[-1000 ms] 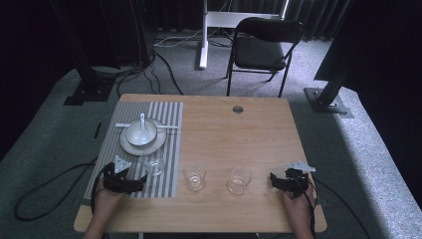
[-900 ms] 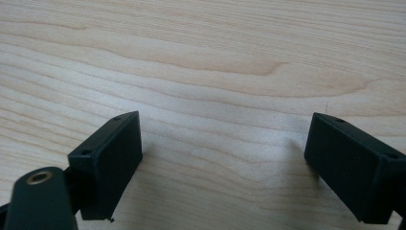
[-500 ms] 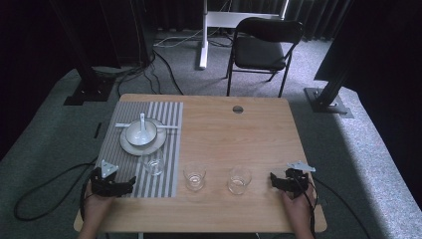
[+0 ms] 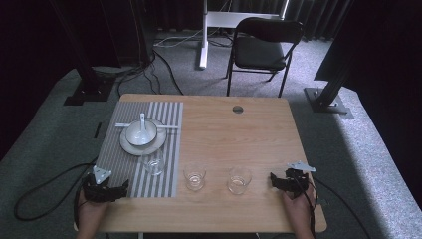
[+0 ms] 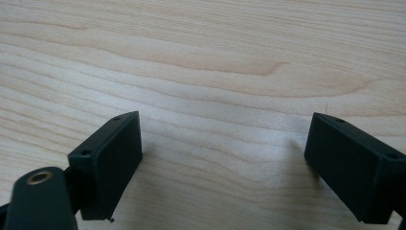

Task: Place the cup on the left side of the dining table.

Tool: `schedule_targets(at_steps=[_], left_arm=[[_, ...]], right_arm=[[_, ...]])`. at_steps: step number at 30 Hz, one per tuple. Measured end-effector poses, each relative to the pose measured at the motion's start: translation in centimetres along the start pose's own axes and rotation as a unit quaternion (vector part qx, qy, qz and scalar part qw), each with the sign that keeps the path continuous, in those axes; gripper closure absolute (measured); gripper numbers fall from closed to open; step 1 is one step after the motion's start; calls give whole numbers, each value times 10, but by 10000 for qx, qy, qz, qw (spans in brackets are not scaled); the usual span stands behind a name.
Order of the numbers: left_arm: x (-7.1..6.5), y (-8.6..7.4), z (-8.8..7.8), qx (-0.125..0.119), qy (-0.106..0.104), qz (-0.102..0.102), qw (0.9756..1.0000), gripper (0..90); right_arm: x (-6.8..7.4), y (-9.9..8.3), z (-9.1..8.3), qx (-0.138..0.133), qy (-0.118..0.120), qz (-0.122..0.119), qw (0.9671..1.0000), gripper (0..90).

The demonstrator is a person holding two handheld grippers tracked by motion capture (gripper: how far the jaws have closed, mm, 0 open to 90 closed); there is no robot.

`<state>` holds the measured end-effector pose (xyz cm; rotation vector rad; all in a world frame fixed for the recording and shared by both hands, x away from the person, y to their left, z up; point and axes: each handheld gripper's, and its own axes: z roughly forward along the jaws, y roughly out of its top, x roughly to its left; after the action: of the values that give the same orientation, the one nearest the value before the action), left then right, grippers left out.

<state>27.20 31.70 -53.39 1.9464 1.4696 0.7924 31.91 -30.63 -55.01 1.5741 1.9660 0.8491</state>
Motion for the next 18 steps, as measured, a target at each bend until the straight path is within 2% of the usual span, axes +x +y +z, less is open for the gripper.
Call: schedule_targets(at_steps=[3, 5, 8, 12, 13, 15, 18], left_arm=[[2, -4, -4, -73, 34, -108, 9999, 10], [2, -6, -7, -122, 136, -142, 9997, 10], [4, -10, -9, -136, 85, -118, 9998, 10], [4, -14, -10, -73, 207, -98, 9997, 10], [4, -16, -11, -109, 270, -124, 9995, 10], [5, -18, -14, -216, 265, -187, 9992, 10], [3, -22, -16, -201, 363, -93, 9991, 10]], right_arm=[[0, 0, 0, -1, 0, 0, 10000, 122], [0, 0, 0, 0, 0, 0, 10000, 122], [0, 0, 0, 0, 0, 0, 10000, 122], [0, 0, 0, 0, 0, 0, 10000, 122], [0, 0, 0, 0, 0, 0, 10000, 122], [0, 0, 0, 1, 0, 1, 10000, 122], [0, 0, 0, 0, 0, 0, 10000, 122]])
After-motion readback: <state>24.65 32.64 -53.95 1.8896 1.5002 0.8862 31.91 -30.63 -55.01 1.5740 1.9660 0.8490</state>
